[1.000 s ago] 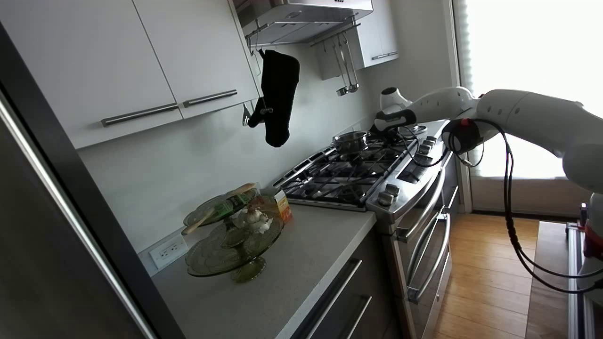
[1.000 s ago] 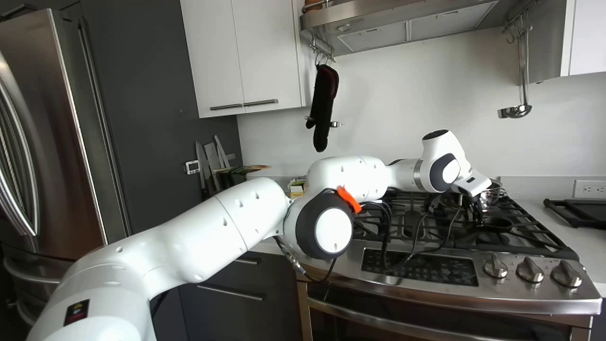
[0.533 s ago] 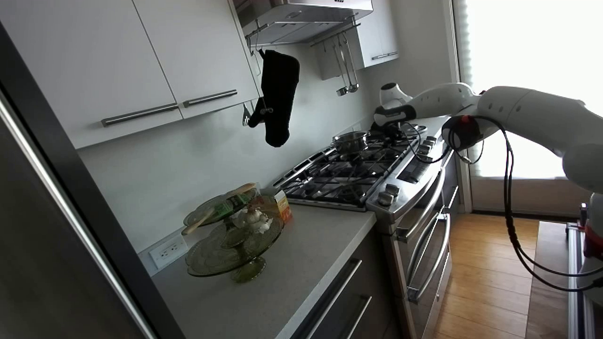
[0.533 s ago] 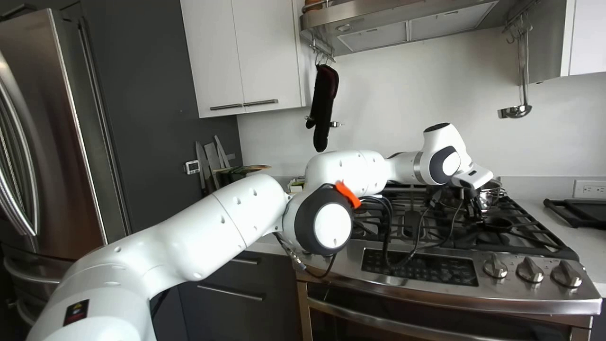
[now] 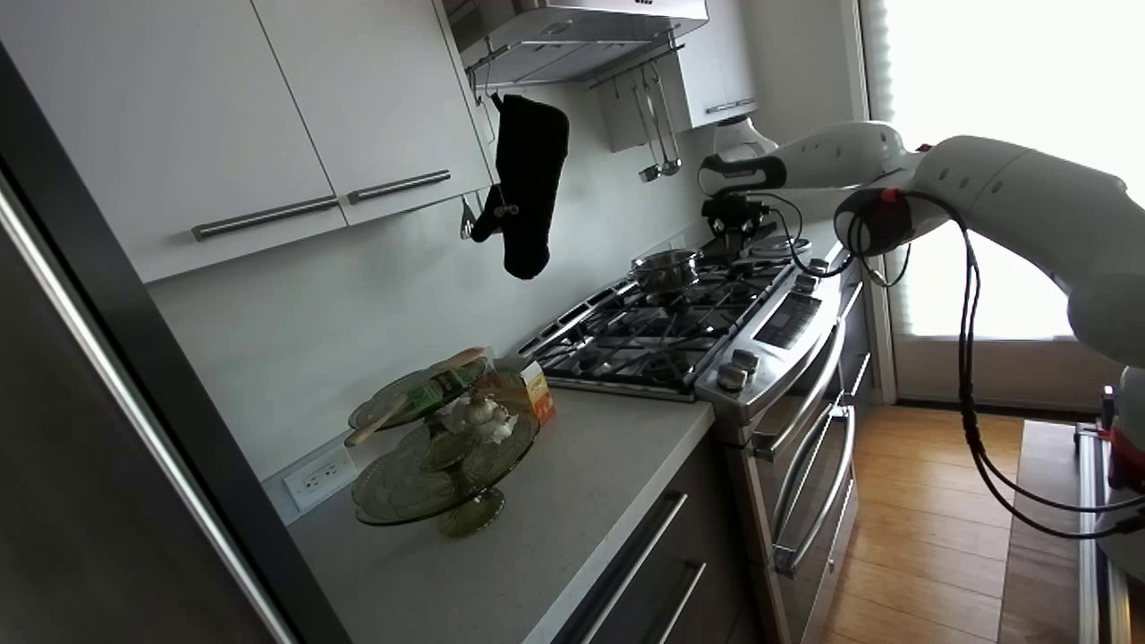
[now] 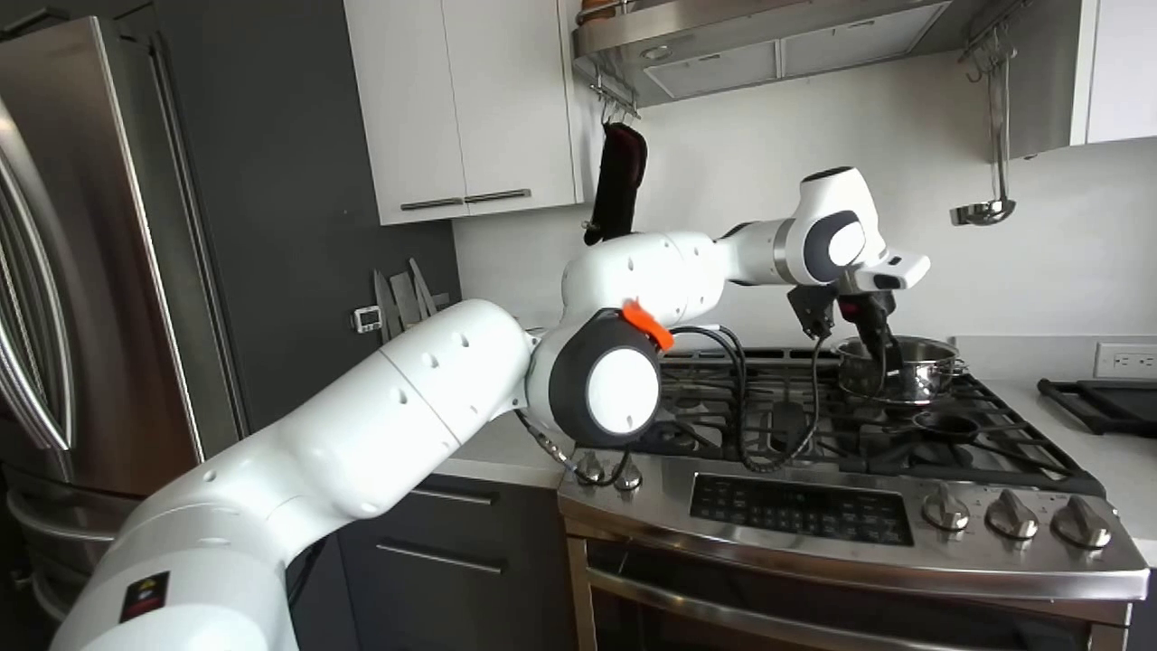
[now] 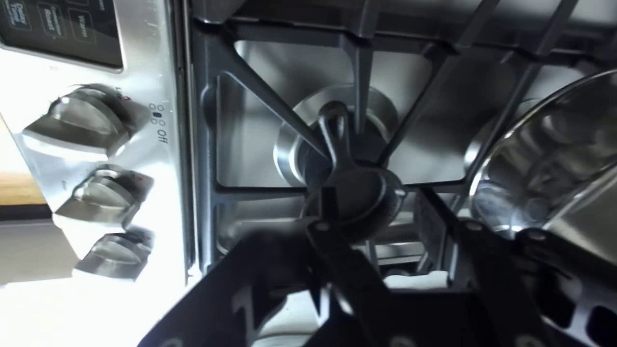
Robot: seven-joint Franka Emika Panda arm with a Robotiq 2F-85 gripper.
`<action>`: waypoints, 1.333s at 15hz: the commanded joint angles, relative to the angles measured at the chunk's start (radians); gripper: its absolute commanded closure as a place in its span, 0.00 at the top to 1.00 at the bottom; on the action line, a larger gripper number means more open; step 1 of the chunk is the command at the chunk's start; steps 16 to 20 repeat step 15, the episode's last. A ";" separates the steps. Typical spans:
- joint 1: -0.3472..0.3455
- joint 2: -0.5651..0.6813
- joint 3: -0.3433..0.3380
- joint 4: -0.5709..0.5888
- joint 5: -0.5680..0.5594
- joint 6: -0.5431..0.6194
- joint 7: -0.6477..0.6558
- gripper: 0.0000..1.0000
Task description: Place the small black pan on the back right plate of the stove
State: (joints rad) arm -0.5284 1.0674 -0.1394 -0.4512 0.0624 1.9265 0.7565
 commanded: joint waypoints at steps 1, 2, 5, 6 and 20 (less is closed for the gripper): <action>0.012 -0.095 0.048 -0.031 0.031 -0.100 -0.180 0.78; 0.021 -0.120 0.056 -0.037 0.036 -0.146 -0.218 0.86; 0.069 -0.187 0.064 -0.047 0.036 -0.303 -0.294 1.00; 0.092 -0.203 0.062 -0.049 0.028 -0.356 -0.310 1.00; 0.271 -0.209 0.044 0.007 -0.036 -0.629 -0.344 1.00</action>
